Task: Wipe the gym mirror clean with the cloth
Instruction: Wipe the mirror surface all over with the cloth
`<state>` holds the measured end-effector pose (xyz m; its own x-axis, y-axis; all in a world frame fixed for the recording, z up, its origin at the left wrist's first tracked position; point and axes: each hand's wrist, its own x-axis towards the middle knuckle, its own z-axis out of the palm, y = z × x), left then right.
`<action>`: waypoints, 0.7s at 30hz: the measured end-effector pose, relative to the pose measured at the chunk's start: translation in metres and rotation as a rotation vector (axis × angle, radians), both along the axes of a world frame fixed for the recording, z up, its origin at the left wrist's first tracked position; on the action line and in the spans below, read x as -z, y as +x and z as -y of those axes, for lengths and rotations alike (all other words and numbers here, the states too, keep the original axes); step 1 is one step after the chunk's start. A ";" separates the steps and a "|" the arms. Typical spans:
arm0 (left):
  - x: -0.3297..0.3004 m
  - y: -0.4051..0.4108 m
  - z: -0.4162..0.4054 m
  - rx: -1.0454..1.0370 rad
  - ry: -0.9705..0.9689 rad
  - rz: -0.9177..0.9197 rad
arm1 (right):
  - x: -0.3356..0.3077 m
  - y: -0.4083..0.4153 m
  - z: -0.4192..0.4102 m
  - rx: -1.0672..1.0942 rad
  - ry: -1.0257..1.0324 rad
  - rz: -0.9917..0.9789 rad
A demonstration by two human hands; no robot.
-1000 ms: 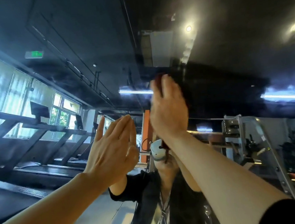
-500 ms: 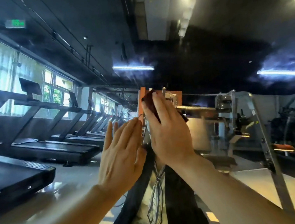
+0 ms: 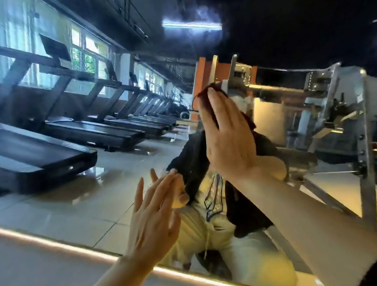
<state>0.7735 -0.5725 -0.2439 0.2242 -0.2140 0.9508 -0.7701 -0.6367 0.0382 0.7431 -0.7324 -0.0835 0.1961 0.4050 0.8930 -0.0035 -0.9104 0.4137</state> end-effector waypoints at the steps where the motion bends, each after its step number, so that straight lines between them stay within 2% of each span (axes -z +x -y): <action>1: 0.008 -0.002 0.001 -0.011 -0.011 -0.027 | 0.017 0.004 -0.002 -0.005 -0.078 -0.033; 4: 0.036 -0.011 0.006 -0.011 -0.047 -0.139 | 0.076 0.003 0.003 0.013 -0.282 -0.147; 10: 0.091 -0.040 0.014 0.037 -0.017 -0.316 | 0.179 -0.015 0.030 0.091 -0.468 -0.254; 15: 0.108 -0.050 0.014 -0.038 0.069 -0.433 | 0.253 -0.039 0.051 0.175 -0.617 -0.404; 19: 0.116 -0.058 0.011 -0.080 0.048 -0.503 | 0.257 -0.051 0.072 0.081 -0.653 -0.441; 21: 0.120 -0.063 0.014 -0.066 0.033 -0.529 | 0.233 -0.049 0.078 0.042 -0.470 -0.343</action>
<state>0.7103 -0.5862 -0.3636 0.6851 -0.2117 0.6970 -0.6096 -0.6904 0.3896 0.6936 -0.8104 -0.3162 0.4669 0.7283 0.5016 0.1699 -0.6305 0.7574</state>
